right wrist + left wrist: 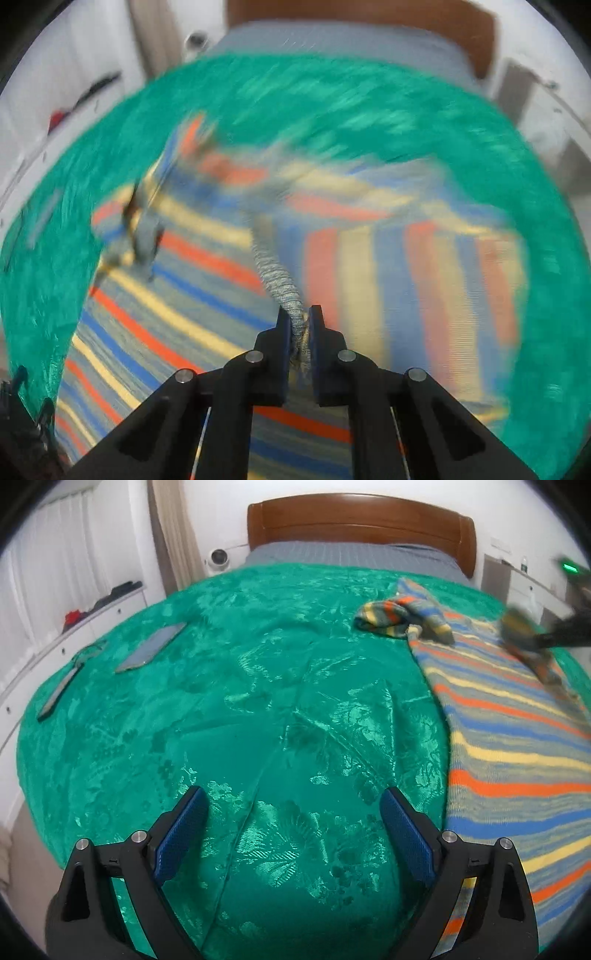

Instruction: Fold small clothes

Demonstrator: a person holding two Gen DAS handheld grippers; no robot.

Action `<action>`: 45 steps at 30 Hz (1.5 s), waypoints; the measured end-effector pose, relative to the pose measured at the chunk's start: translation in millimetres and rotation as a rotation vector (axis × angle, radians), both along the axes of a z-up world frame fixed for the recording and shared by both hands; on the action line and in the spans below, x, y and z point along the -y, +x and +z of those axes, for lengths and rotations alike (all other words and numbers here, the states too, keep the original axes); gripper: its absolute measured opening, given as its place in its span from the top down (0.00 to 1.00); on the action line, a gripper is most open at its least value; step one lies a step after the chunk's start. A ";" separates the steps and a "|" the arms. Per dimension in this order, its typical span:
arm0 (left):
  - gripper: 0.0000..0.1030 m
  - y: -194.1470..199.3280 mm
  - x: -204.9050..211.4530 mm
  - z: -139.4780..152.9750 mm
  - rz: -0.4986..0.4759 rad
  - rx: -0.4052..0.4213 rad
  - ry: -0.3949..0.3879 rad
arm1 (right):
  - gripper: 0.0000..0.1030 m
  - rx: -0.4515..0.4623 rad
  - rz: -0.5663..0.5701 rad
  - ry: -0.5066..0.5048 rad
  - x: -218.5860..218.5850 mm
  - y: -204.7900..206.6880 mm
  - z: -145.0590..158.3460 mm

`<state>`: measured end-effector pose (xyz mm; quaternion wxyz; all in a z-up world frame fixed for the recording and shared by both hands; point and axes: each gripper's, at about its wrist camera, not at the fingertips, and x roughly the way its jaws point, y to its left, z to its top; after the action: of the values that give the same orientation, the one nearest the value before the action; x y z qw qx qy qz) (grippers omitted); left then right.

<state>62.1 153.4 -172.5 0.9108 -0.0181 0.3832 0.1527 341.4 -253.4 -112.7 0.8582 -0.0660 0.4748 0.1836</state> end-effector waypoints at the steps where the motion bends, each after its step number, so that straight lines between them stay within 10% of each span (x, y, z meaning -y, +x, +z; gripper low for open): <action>1: 0.07 0.0 -1.3 -0.8 0.007 -0.002 -0.008 | 0.91 0.037 -0.058 0.004 41.1 -2.2 14.5; 7: 0.06 2.1 -5.9 -6.6 0.043 -0.008 -0.068 | 0.91 0.032 -0.433 0.002 254.5 -31.6 18.7; 13: 0.06 3.2 -0.6 -12.1 0.054 -0.011 -0.028 | 0.93 -0.027 -0.688 0.040 356.7 -84.6 -30.8; 28: 0.01 4.2 -1.0 -17.3 0.088 -0.011 -0.014 | 0.82 -0.071 -0.769 0.162 409.6 -118.1 -41.0; 36: 0.01 13.4 -7.1 3.9 0.061 -0.097 -0.070 | 0.69 -0.085 -0.493 0.255 342.5 -103.5 -38.5; 41: 0.01 36.6 2.2 72.3 -0.115 0.029 -0.035 | 0.73 -0.074 -0.577 0.156 352.2 -132.1 -58.4; 45: 0.01 102.1 53.0 100.1 -0.413 0.024 0.153 | 0.67 -0.005 -0.520 0.151 332.9 -176.0 -31.6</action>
<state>164.1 100.3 -72.4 0.9259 0.1282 0.3552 -0.0087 165.4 -586.3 -144.3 0.8778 0.1230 0.4629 -0.0077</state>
